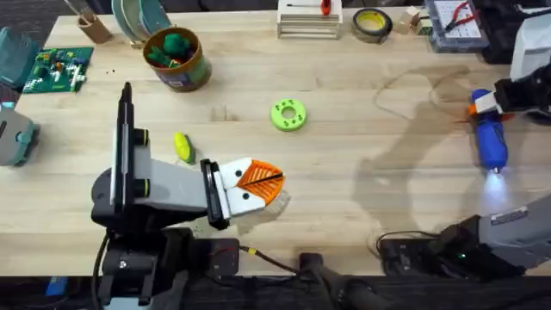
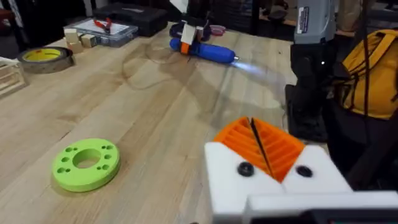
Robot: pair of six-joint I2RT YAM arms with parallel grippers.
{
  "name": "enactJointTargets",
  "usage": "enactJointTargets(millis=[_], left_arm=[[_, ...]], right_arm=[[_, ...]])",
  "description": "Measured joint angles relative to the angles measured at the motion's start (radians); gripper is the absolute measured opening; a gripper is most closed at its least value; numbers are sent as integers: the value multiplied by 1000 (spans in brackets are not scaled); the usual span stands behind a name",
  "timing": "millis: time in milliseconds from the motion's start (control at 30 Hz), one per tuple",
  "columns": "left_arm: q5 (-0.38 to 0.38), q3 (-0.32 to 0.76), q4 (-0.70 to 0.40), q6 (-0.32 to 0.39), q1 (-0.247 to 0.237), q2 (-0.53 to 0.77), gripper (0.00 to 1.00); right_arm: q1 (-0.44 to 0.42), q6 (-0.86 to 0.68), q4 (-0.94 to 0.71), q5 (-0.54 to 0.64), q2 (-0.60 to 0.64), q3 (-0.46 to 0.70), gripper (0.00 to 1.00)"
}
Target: Pick up the gripper from the table and insert it into the empty holder that is missing its gripper. Then pick up a screw, insert it into the mounting hole, and use the screwdriver to tighten it. Finally, clean up the table by picking up the vegetable and placing it into the bucket.
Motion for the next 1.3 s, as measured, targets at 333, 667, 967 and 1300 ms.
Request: enactJointTargets(millis=[333, 667, 967, 1300], left_arm=[[0, 0, 0, 0, 0, 0, 11], [0, 0, 0, 0, 0, 0, 11], [0, 0, 0, 0, 0, 0, 11], [-1, 0, 0, 0, 0, 0, 11]], right_arm=[[0, 26, 14, -1, -91, -8, 16], [3, 114, 29, -77, -329, -8, 16], [89, 144, 29, -134, -575, -8, 15], [145, 208, 26, -235, -927, -35, 13]])
